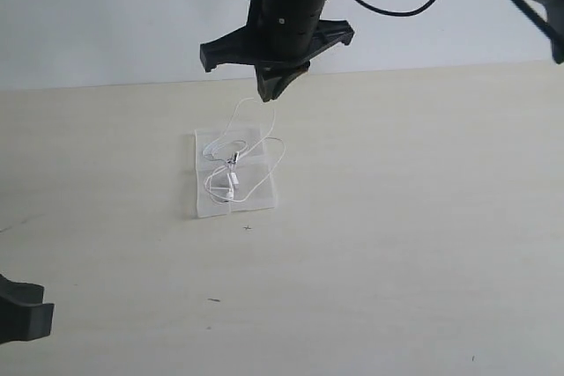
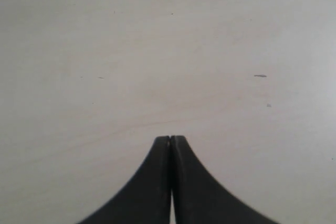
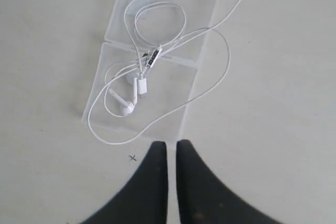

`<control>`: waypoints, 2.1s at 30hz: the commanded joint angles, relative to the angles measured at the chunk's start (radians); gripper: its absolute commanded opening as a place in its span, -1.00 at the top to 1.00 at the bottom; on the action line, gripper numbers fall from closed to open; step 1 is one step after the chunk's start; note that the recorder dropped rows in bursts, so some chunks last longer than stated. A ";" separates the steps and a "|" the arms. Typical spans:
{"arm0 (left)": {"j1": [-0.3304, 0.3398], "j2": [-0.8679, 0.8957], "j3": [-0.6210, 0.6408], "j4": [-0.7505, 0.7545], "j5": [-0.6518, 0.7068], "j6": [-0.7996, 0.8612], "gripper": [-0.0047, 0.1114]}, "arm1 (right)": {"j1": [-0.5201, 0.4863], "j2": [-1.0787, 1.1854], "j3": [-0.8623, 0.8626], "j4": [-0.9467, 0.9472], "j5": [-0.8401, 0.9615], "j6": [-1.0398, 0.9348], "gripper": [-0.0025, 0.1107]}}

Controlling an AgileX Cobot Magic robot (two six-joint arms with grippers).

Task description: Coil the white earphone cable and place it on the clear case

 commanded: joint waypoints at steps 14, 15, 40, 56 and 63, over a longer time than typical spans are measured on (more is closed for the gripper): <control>0.004 -0.005 0.004 0.011 0.002 0.003 0.92 | -0.003 -0.467 0.794 0.078 -0.034 -0.036 0.96; 0.004 -0.005 0.004 0.011 0.002 0.003 0.92 | -0.003 -0.496 0.851 0.082 -0.040 -0.033 0.96; 0.004 -0.005 0.004 0.011 -0.001 0.003 0.92 | -0.003 -0.869 1.022 0.114 -0.389 -0.035 0.96; 0.004 -0.005 0.004 0.011 -0.001 0.003 0.92 | -0.193 -1.844 1.184 0.071 -0.564 -0.209 0.96; 0.004 -0.005 0.004 0.011 -0.001 0.003 0.92 | -0.422 -2.115 1.483 0.064 -0.653 -0.207 0.96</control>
